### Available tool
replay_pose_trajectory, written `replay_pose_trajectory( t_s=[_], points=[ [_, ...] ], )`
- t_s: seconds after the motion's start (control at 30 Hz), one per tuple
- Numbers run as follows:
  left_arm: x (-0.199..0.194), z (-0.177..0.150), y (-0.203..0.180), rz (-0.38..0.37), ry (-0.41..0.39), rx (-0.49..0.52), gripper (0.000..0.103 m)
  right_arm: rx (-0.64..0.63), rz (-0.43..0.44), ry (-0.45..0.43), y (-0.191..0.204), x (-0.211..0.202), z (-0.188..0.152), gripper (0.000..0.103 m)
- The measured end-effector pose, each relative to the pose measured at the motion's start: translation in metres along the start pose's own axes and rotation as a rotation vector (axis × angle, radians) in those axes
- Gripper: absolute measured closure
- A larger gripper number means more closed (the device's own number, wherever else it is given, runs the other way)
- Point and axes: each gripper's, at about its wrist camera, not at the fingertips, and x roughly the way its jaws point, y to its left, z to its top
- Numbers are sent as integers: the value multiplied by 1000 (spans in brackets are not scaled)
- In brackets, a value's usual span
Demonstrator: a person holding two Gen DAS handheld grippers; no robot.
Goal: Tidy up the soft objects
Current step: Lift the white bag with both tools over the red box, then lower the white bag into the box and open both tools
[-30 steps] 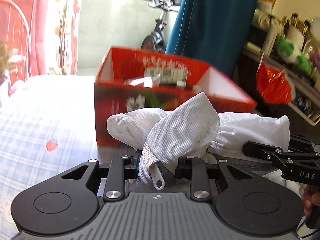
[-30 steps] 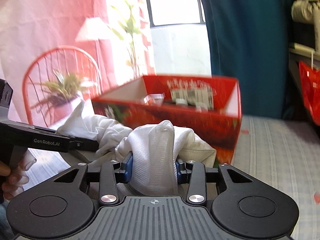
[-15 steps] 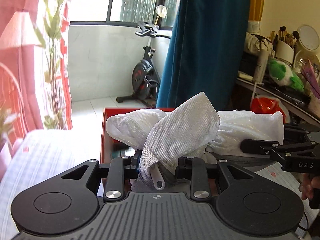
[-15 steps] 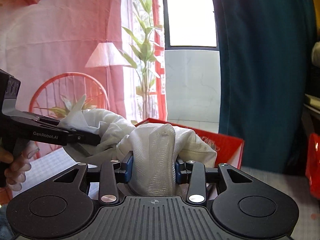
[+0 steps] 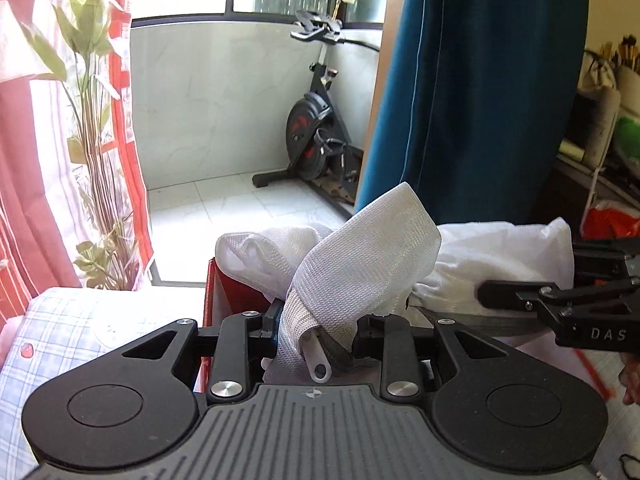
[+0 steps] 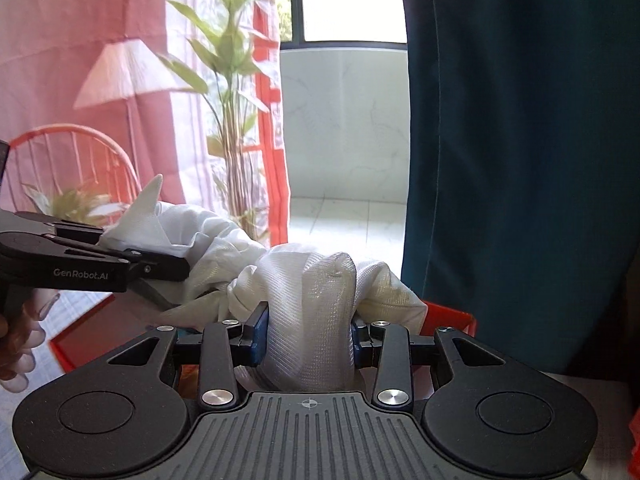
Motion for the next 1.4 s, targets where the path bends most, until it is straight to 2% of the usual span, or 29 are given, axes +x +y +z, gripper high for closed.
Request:
replay_pose_trajectory(
  t_s=[0.03,0.1,0.17,0.27,0.33,0.6,0.87,1.0,1.23,1.4],
  points=[
    [5,0,2,7,14,5,71,2,-4,13,-2,8,-1,68],
    [18,-1,1,23,41,16,66,13,-14,42,-6,22,-3,61],
    [21,-5,1,53,56,40,53,9,-46,64,-8,31,-5,57],
    [13,-5,-1,24,44,54,36,5,-59,69,-11,29,-8,52],
    [4,-4,-5,23,32,74,32,4,-57,67,-12,23,-8,52],
    [-40,-9,-14,31,-3,66,29,22,-28,32,-3,-26,-16,51],
    [-98,-36,-34,21,-38,83,25,39,18,-15,16,-89,-44,50],
    [-120,-59,-42,3,-35,75,25,56,39,-35,31,-114,-63,50],
    [-142,-113,-46,-10,16,66,25,106,55,-43,54,-150,-112,47],
    [-148,-156,-48,-29,79,51,23,143,35,9,68,-165,-157,40]
  ],
)
